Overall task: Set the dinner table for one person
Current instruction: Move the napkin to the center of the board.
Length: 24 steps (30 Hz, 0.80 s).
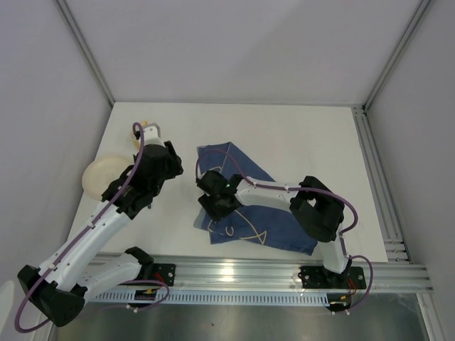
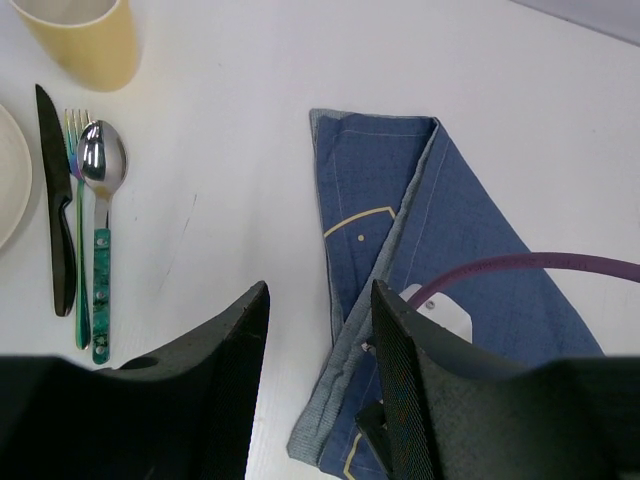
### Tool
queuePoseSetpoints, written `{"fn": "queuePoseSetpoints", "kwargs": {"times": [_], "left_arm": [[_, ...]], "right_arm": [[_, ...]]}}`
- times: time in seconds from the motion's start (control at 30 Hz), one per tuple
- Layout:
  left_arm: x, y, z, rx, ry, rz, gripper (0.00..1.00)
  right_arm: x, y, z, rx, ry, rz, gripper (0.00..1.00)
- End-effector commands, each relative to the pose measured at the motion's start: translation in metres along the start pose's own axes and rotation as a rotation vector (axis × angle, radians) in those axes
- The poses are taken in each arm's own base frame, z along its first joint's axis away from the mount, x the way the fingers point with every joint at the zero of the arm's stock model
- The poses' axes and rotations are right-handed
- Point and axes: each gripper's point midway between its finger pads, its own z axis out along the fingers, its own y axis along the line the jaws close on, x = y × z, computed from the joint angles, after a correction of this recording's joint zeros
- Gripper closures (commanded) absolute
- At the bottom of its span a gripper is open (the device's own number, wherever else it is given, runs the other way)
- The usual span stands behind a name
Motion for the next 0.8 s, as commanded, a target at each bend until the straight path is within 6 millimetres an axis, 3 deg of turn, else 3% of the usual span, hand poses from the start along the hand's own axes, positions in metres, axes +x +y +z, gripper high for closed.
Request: {"fn": "queuePoseSetpoints", "kwargs": {"times": [0.0,0.27,0.77], "left_arm": [[-0.010,0.005,-0.008,-0.003,-0.042,0.005,0.50],[-0.020,0.016,-0.013,-0.046,-0.085,0.026,0.50],[-0.018,0.018,-0.018,-0.027,-0.087,0.038,0.49]], "right_arm": [[-0.039,0.005,-0.030,0.026,-0.152,-0.020,0.37],[-0.023,0.036,-0.021,0.055,-0.156,-0.129,0.37],[-0.027,0.047,-0.013,0.185,-0.214,-0.316,0.39]]}}
